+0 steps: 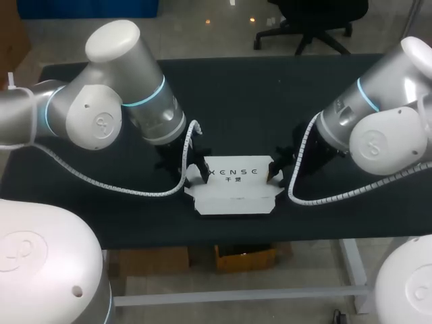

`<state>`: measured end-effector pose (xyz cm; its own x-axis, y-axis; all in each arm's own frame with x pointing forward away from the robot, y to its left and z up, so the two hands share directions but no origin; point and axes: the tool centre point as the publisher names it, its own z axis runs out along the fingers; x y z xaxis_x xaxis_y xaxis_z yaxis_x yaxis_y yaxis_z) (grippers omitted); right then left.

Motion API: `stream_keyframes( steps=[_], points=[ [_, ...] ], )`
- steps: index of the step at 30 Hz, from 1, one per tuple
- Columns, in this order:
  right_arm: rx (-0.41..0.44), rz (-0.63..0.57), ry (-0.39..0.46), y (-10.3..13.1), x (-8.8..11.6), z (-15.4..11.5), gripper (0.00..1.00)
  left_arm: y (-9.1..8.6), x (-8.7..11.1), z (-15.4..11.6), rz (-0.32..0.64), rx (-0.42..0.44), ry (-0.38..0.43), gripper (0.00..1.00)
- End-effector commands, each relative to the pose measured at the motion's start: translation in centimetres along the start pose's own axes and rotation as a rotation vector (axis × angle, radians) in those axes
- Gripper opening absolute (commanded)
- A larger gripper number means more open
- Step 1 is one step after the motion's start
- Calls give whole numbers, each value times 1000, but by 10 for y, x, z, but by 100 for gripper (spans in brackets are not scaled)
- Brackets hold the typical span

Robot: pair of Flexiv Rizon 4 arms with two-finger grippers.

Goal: Assemble the packaging by folding the flat box into shape, placing the metal phone stand inside, and closing the box properly

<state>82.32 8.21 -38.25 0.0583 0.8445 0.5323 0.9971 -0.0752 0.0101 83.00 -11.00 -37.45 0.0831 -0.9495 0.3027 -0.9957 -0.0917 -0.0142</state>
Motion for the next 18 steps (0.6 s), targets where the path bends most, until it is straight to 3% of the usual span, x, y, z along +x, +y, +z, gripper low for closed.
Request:
stream_keyframes(
  steps=[1,18],
  points=[
    [5,-1,6,1,-1,0,42,0,1,2,1,0,-3,48],
    [5,-1,6,1,-1,0,38,0,1,2,1,0,-3,43]
  ],
)
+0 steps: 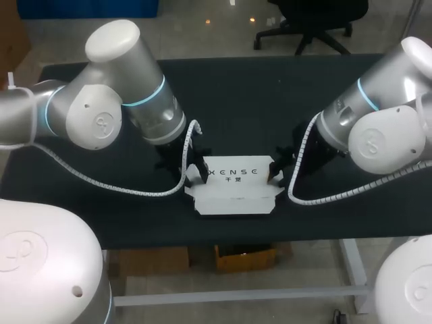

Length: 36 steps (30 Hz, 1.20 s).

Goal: Assemble the packaging by folding the flat box into shape, placing the metal phone stand inside, and closing the box properly

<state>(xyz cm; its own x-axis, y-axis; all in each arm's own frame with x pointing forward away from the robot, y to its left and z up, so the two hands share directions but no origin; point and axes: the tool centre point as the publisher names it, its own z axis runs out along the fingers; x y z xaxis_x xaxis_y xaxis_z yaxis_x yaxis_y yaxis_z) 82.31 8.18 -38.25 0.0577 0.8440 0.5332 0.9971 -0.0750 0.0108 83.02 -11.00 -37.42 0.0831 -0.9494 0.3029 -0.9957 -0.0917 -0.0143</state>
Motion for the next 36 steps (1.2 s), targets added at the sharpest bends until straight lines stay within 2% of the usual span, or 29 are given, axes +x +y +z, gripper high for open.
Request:
stream_keyframes(
  steps=[1,6,19,36],
  points=[
    [6,-1,5,1,-1,0,37,0,0,2,0,0,-3,43],
    [-2,-8,10,1,-1,-1,35,0,-1,2,-4,6,-1,44],
    [-23,-28,29,-2,-4,2,38,4,-4,1,3,38,18,49],
    [-46,-38,88,1,-5,8,38,3,-11,4,15,57,77,47]
  ],
)
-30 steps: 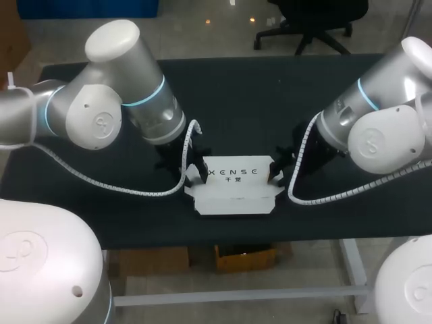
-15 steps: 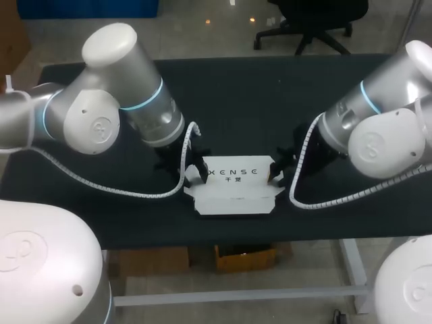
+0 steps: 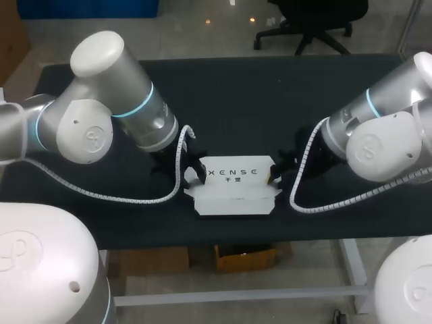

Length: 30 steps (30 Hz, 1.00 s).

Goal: Assemble the packaging by folding the flat box into shape, placing the metal phone stand inside, and closing the box properly

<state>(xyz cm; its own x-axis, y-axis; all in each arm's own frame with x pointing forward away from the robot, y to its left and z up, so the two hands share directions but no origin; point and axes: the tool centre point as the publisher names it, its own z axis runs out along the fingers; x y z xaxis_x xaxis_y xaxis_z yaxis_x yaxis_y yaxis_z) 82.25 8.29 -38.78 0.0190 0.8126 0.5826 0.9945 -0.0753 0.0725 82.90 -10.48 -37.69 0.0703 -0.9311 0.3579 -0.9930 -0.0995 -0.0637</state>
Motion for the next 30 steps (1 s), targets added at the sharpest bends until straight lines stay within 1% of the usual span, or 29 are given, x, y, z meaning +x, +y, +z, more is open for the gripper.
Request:
stream_keyframes(
  steps=[1,9,13,30],
  points=[
    [4,-4,29,2,-4,3,38,2,-6,3,8,9,23,47],
    [0,-14,53,3,-3,4,38,4,-6,5,30,17,58,48],
    [-1,-15,61,5,-2,3,38,3,-4,6,51,5,83,48],
    [0,-38,125,6,4,3,38,-1,-5,7,66,-21,172,48]
  ],
)
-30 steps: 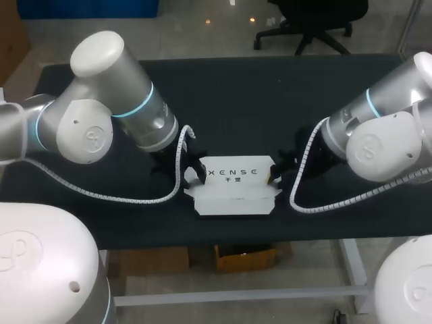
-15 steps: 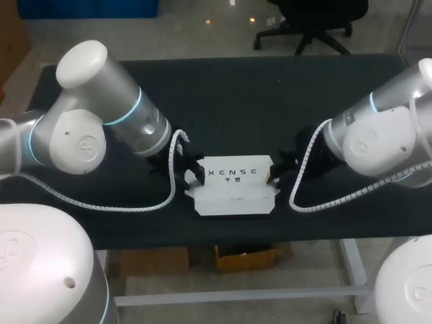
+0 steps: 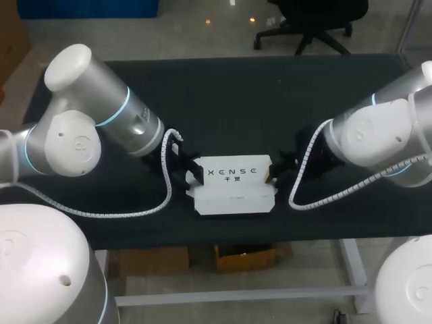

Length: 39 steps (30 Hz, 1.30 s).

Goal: Assemble the packaging by folding the flat box into shape, placing the metal phone stand inside, and closing the box properly

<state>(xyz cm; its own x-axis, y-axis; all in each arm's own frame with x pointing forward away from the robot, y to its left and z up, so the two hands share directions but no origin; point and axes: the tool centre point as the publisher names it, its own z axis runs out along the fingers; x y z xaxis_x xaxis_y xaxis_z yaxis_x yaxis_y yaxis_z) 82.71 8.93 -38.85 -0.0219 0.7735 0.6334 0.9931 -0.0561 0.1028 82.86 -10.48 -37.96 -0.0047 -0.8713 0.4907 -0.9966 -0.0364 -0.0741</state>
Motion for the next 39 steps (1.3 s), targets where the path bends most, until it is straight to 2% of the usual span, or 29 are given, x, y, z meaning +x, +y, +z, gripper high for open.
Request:
stream_keyframes(
  steps=[1,12,22,39],
  points=[
    [14,-7,65,2,0,-1,38,-1,-4,4,4,-3,21,48],
    [29,-25,113,0,1,-1,38,-3,-6,4,1,-8,43,48],
    [40,-30,147,0,-3,-1,38,-3,-13,2,2,-19,95,49],
    [46,-55,187,-1,5,-1,38,-4,-4,4,23,-34,118,48]
  ],
)
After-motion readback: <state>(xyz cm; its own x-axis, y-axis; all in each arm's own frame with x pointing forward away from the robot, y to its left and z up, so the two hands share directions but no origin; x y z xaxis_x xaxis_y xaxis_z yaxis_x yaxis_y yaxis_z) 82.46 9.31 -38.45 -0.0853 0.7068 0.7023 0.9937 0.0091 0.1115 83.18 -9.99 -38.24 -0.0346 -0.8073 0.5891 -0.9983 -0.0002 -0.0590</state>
